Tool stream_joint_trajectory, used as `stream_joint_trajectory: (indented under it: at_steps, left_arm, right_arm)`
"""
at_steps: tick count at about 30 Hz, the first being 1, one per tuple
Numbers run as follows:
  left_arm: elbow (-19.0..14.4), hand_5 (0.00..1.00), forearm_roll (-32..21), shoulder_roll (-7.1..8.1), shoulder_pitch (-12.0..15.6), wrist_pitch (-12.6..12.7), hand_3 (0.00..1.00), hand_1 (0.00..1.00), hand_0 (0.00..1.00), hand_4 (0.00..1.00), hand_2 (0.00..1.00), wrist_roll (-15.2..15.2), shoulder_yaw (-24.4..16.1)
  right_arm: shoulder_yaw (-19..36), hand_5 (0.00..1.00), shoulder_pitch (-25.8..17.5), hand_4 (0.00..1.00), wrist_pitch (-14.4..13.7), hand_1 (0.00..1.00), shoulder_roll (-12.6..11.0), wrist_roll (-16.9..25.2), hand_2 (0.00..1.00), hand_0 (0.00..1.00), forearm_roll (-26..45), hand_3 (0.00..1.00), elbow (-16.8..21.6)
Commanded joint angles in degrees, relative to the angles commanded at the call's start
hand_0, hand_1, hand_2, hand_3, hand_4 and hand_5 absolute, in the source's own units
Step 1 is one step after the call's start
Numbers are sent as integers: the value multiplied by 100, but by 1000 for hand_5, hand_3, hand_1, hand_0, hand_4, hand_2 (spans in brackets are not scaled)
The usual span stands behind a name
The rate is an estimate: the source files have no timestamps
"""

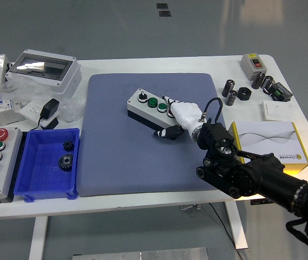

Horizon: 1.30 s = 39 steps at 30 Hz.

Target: Pick up the button,place it on the desk,press the button,press the button

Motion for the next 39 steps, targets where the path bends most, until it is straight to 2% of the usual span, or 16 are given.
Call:
stream_joint_trajectory:
  at_steps: [1,6,7,11,12,17,18,22,24,25,30,31,36,37,39]
  left_arm:
    - [0,281,0,-1,0,-2,695,586,657,839,620,-5,4]
    - [0,281,-23,-7,-1,-13,695,586,657,839,620,-40,44]
    - [0,282,-28,-8,0,-16,692,586,657,840,620,-50,53]
    - [0,282,-44,-13,7,-26,692,586,657,840,620,-90,86]
    - [0,282,-52,-14,8,-30,691,586,657,840,620,-100,98]
    - [0,282,-80,-26,13,-41,691,586,657,840,620,-140,146]
    - [0,282,-83,-27,17,-42,690,586,657,840,620,-143,148]
    - [0,282,-89,-33,31,-43,690,586,657,840,620,-144,151]
    - [0,282,-106,-40,37,-41,690,586,657,840,620,-149,156]
    - [0,282,-113,-43,40,-42,690,586,657,840,620,-151,159]
    - [0,282,-152,-66,54,-41,690,586,657,840,620,-154,173]
    - [0,283,-162,-70,58,-40,690,587,657,840,620,-156,175]
    - [0,283,-179,-73,68,-38,690,587,657,840,620,-162,172]
    - [0,285,-190,-75,69,-37,689,588,658,840,620,-168,179]
    - [0,285,-183,-83,70,-41,689,588,658,840,620,-172,180]
  right_arm:
    - [-12,278,0,893,-29,583,2,-5,675,423,-25,948,-5]
    - [-98,278,6,893,-84,583,5,-58,675,423,-122,948,-59]
    - [-119,86,6,684,-83,483,5,-73,581,304,-145,871,-70]
    - [-158,86,5,684,-94,483,11,-118,581,304,-208,871,-101]
    - [-163,57,5,575,-98,461,13,-128,537,277,-220,843,-108]
    - [-176,57,-4,575,-131,461,15,-145,537,277,-233,843,-128]
    - [-175,2,-10,332,-137,385,9,-132,415,246,-214,717,-120]
    - [-116,2,-36,332,-190,385,-78,13,415,246,-152,717,-6]
    - [-33,2,-74,332,-217,385,-255,218,415,246,-103,717,225]
    - [1,2,-98,256,-219,348,-345,307,388,211,-69,544,334]
    - [136,2,-323,256,-142,348,-913,719,388,211,94,544,1056]
    - [137,2,-368,215,-129,333,-1047,770,393,185,76,406,1240]
    - [-77,2,-575,215,-100,333,-1759,1056,393,185,192,406,2210]
    - [-118,2,-614,114,-106,313,-1880,1100,361,177,210,321,2374]
    - [-217,2,-714,114,-145,313,-2130,1219,361,177,212,321,2707]
